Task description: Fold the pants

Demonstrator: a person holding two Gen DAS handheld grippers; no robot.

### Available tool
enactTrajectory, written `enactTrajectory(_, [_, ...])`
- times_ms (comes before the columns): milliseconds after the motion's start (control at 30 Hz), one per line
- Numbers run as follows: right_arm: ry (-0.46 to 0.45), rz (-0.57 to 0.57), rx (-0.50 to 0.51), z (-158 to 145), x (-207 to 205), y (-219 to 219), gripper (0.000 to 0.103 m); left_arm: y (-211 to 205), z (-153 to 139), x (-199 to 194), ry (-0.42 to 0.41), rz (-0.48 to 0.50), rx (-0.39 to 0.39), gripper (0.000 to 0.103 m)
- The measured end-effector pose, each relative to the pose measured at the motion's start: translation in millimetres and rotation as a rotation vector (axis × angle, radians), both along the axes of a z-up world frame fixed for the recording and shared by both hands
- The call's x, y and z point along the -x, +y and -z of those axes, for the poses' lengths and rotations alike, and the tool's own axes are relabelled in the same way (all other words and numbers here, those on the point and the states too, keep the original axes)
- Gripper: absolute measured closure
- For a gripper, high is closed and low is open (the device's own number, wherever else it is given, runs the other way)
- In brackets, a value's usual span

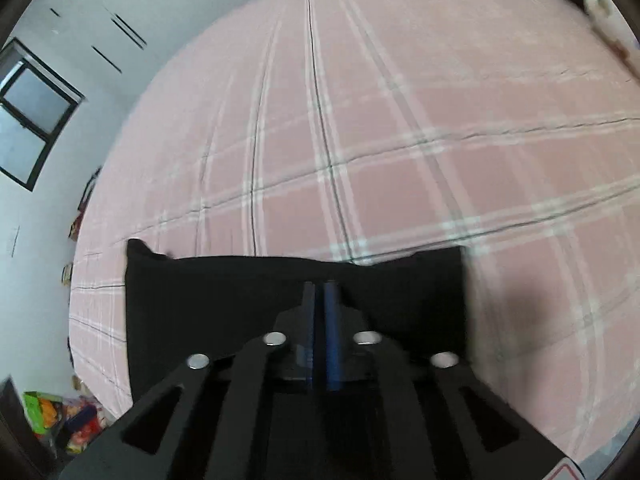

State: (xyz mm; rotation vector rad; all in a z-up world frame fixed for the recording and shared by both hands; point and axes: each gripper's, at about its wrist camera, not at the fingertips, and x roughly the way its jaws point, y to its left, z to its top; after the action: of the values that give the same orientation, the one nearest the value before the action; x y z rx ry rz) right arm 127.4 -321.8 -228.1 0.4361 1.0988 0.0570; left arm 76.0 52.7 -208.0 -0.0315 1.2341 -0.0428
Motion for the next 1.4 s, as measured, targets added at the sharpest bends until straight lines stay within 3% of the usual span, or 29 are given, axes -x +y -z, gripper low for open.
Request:
enactTrajectory(67, [-0.024,0.028,0.013,-3.3,37.4,-11.8,0.052,2.1,4.2,-3.3,0.008,-0.010,0.008,0.012])
enactTrajectory(200, [0.049,0.084,-0.028,15.1,82.0,-37.5,0.050,-1.9,12.0,-11.3,0.030,-0.020,0.049,0.011])
enactTrajectory(333, [0.103,0.101,-0.129,37.3,83.4,-43.9,0.037,-6.8,34.2,-25.8,0.089,-0.032,0.138,0.008])
enactTrajectory(433, [0.140,0.073,-0.126,53.0,71.8,-37.4,0.023,-3.2,54.3,-33.7,0.153,-0.052,0.233,0.008])
enactTrajectory(633, [0.158,0.086,-0.209,70.9,69.4,-37.4,0.018,7.9,87.1,-34.5,0.237,-0.086,0.391,0.005])
enactTrajectory(833, [0.160,0.113,-0.283,74.5,65.7,-40.5,0.016,-1.0,88.9,-36.6,0.226,-0.094,0.371,0.005])
enactTrajectory(867, [0.150,0.100,-0.305,73.3,65.3,-38.2,0.016,-5.3,87.0,-37.7,0.219,-0.087,0.361,0.008])
enactTrajectory(900, [0.143,0.086,-0.304,71.5,66.4,-36.4,0.018,-10.3,82.9,-37.6,0.205,-0.065,0.352,0.022])
enactTrajectory(933, [0.138,0.068,-0.269,68.2,66.0,-31.1,0.031,-14.8,79.8,-38.1,0.200,-0.046,0.343,0.027])
enactTrajectory(1000, [0.125,0.042,-0.239,60.4,66.9,-23.0,0.048,-21.5,70.6,-35.7,0.195,-0.011,0.336,0.054])
enactTrajectory(1033, [0.116,0.044,-0.251,55.7,68.2,-22.6,0.058,-21.2,66.7,-34.5,0.191,-0.006,0.336,0.058])
enactTrajectory(1167, [0.077,0.007,-0.290,26.3,78.6,-20.3,0.065,-3.5,42.9,-21.3,0.160,-0.001,0.404,0.081])
enactTrajectory(1267, [0.110,-0.053,-0.279,27.9,90.5,-10.8,0.064,14.6,34.2,-7.9,0.175,0.006,0.430,0.078])
enactTrajectory(1333, [0.166,-0.035,-0.248,48.9,93.6,-11.7,0.057,16.2,44.8,-2.9,0.190,0.004,0.377,0.067])
enactTrajectory(1400, [0.196,0.021,-0.255,67.2,94.2,-18.5,0.044,9.8,59.9,-2.4,0.195,0.009,0.306,0.046])
